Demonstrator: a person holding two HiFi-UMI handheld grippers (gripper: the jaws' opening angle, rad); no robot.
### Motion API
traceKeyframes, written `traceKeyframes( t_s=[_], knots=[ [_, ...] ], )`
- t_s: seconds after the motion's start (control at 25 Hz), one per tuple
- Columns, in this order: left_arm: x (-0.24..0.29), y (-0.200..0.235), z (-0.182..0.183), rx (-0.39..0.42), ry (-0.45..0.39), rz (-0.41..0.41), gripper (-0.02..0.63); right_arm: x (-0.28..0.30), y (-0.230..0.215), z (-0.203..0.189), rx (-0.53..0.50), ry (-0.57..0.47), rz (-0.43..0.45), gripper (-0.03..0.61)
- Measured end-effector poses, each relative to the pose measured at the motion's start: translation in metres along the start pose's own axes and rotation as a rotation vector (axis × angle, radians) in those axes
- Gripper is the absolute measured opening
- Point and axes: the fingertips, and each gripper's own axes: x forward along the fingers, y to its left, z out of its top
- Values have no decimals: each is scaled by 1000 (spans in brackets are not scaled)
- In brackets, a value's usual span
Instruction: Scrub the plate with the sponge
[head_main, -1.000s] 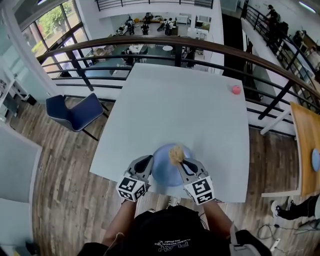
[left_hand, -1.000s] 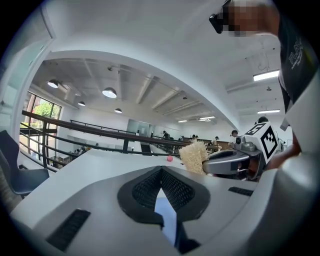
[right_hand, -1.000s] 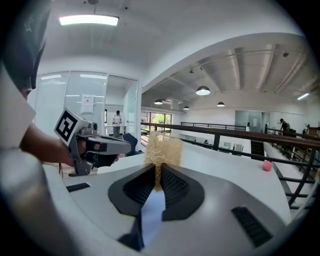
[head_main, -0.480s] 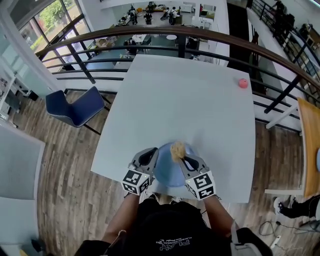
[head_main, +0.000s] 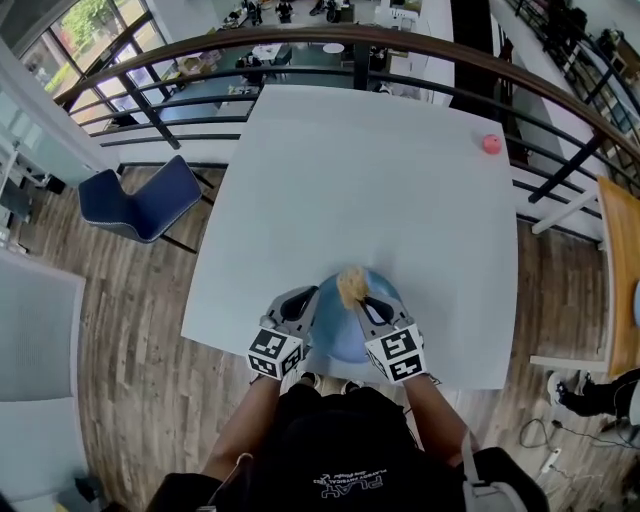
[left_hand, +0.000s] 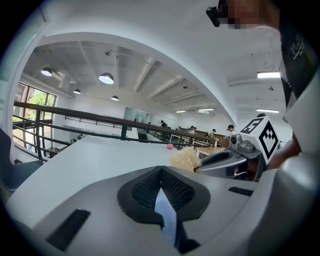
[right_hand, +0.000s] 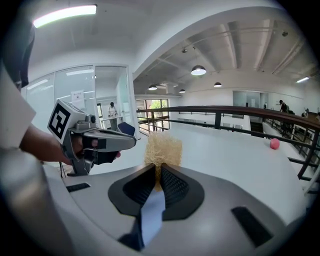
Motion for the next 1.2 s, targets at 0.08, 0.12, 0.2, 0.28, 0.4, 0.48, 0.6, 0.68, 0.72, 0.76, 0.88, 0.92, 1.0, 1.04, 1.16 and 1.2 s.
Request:
traceKeyframes(
  t_s=[0.08, 0.12, 0.2, 0.28, 0.4, 0.48, 0.6, 0.68, 0.72, 0.76, 0.88, 0.92, 1.0, 1.04, 1.16, 1.2],
  knots=[
    [2, 5, -10, -13, 19, 5, 12, 5, -3, -9, 7, 24, -4, 44],
    [3, 7, -15, -17, 29, 6, 12, 7, -5, -14, 12, 37, -5, 44],
    [6, 12, -28, -23, 57, 8, 12, 13, -6, -27, 21, 73, -8, 44],
    [8, 19, -43, -33, 91, 10, 12, 21, -9, -45, 33, 145, -23, 44],
    [8, 21, -58, -63, 123, 20, 12, 27, -9, -74, 36, 261, -44, 44],
    [3, 19, -64, -76, 128, 25, 12, 29, -1, -83, 41, 305, -38, 44],
    [-1, 18, -71, -94, 134, 25, 12, 36, 10, -93, 48, 368, -13, 44],
    [-1, 24, -74, -107, 139, 27, 12, 46, 15, -96, 42, 409, 4, 44],
    [-1, 29, -74, -112, 141, 28, 12, 52, 17, -96, 38, 424, 11, 44],
    [-1, 35, -74, -115, 142, 28, 12, 58, 19, -96, 34, 436, 18, 44],
    [-4, 45, -77, -121, 143, 35, 12, 69, 26, -97, 23, 469, 39, 44],
    [-5, 47, -79, -121, 144, 38, 12, 71, 28, -99, 20, 479, 47, 44],
    [-8, 53, -83, -125, 149, 46, 12, 76, 35, -102, 16, 495, 66, 44],
    [-10, 55, -86, -129, 152, 50, 12, 78, 39, -104, 15, 502, 74, 44],
    [-15, 62, -93, -146, 159, 60, 12, 85, 46, -108, 11, 518, 88, 44],
    [-17, 64, -95, -149, 161, 61, 12, 87, 48, -109, 11, 522, 88, 44]
  ],
)
